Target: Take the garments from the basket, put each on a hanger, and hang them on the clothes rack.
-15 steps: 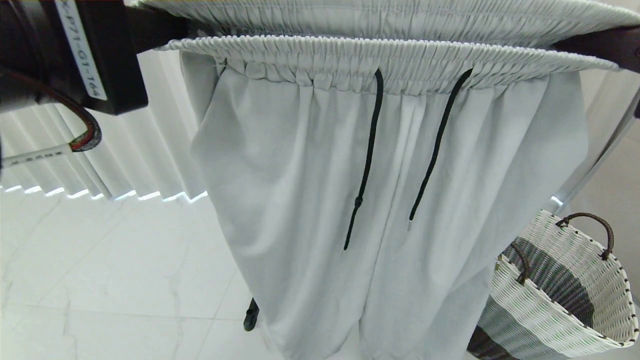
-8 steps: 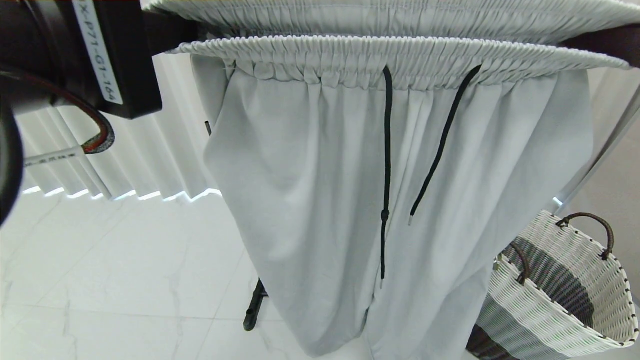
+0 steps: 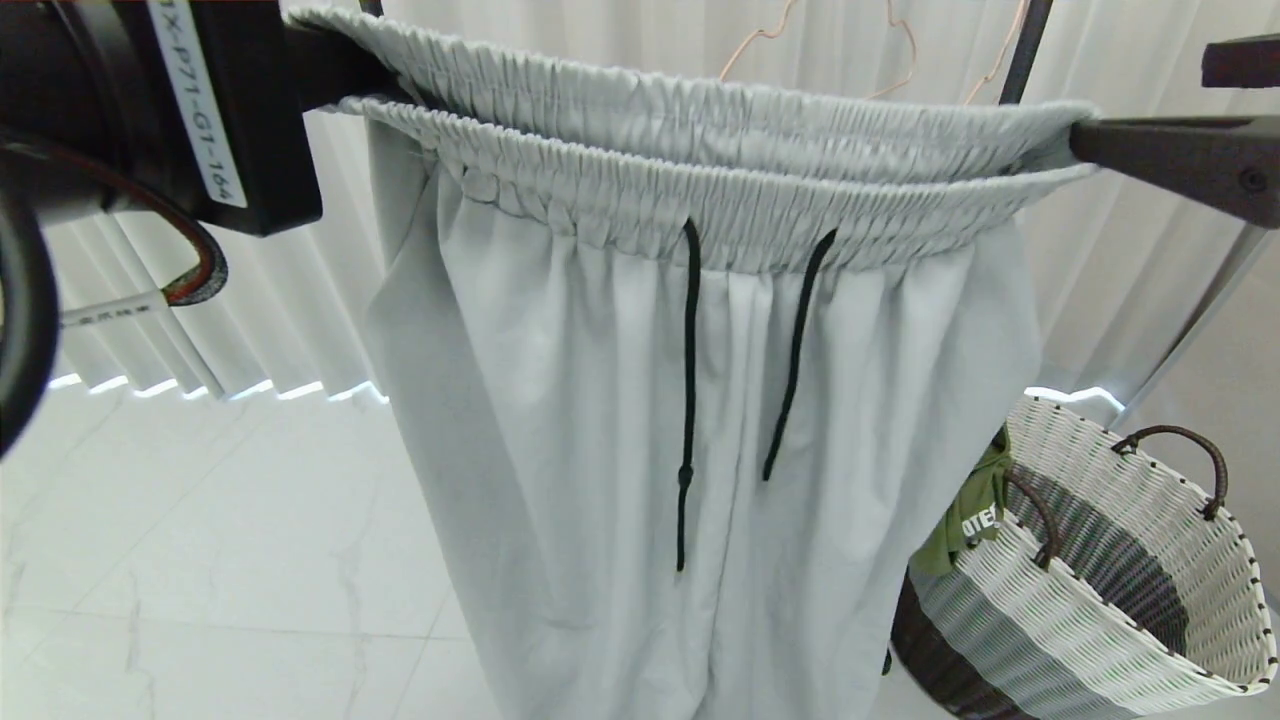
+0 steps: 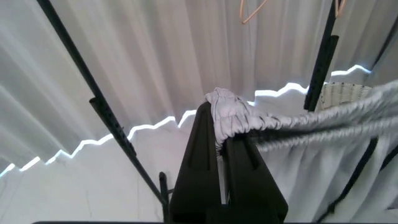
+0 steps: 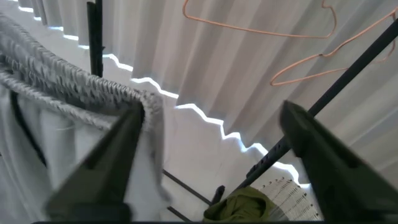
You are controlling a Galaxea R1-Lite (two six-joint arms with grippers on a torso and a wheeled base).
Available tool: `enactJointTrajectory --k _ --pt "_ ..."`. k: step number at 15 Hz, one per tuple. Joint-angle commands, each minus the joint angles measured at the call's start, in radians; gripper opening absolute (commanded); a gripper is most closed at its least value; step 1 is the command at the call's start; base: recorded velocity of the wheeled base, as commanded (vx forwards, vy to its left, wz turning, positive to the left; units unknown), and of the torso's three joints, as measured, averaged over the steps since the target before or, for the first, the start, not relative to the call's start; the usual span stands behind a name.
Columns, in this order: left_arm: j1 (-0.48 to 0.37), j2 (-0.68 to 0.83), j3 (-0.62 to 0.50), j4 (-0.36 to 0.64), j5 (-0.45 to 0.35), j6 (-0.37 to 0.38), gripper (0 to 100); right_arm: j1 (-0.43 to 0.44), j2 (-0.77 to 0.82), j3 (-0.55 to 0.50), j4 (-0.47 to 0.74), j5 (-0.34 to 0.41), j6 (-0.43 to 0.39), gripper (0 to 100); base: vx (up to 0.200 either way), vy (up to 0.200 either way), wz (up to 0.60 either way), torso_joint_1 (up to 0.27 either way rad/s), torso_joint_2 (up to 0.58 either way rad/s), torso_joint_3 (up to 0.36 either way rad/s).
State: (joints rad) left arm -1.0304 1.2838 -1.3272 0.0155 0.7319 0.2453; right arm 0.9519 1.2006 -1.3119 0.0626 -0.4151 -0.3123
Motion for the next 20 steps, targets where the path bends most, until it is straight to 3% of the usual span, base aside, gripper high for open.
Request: enactJointTrajectory --k 1,6,10,12,14,18,20 --pt "0.004 0.005 -0.001 0.0 0.046 -0.001 0 0.001 -0.035 0.034 -0.004 0.002 -0.005 100 0.0 0.0 0.0 0.0 0.0 0.0" --pt "0.044 0.014 0.008 0.0 0.084 -0.006 0 -0.015 -0.107 0.071 0.037 0.036 -0.007 100 0.0 0.0 0.0 0.0 0.0 0.0" --pt "0.046 -0.011 0.014 0.001 0.084 0.019 0 -0.341 -0.108 0.063 0.281 0.032 -0.034 100 0.0 0.0 0.0 0.0 0.0 0.0" --pt "0.058 -0.02 0.02 0.001 0.084 0.022 0 -0.555 -0.11 0.1 0.287 0.032 -0.149 100 0.0 0.0 0.0 0.0 0.0 0.0" --pt "0.064 -0.021 0.028 0.0 0.083 0.022 0 -0.665 -0.108 0.171 0.191 0.033 -0.185 100 0.0 0.0 0.0 0.0 0.0 0.0" --pt "0.066 -0.021 0.037 0.0 0.083 0.022 0 -0.716 -0.133 0.402 -0.132 0.033 -0.309 100 0.0 0.0 0.0 0.0 0.0 0.0" --pt "0.079 -0.023 0.037 0.001 0.083 0.022 0 -0.72 -0.13 0.479 -0.253 0.036 -0.329 100 0.0 0.0 0.0 0.0 0.0 0.0"
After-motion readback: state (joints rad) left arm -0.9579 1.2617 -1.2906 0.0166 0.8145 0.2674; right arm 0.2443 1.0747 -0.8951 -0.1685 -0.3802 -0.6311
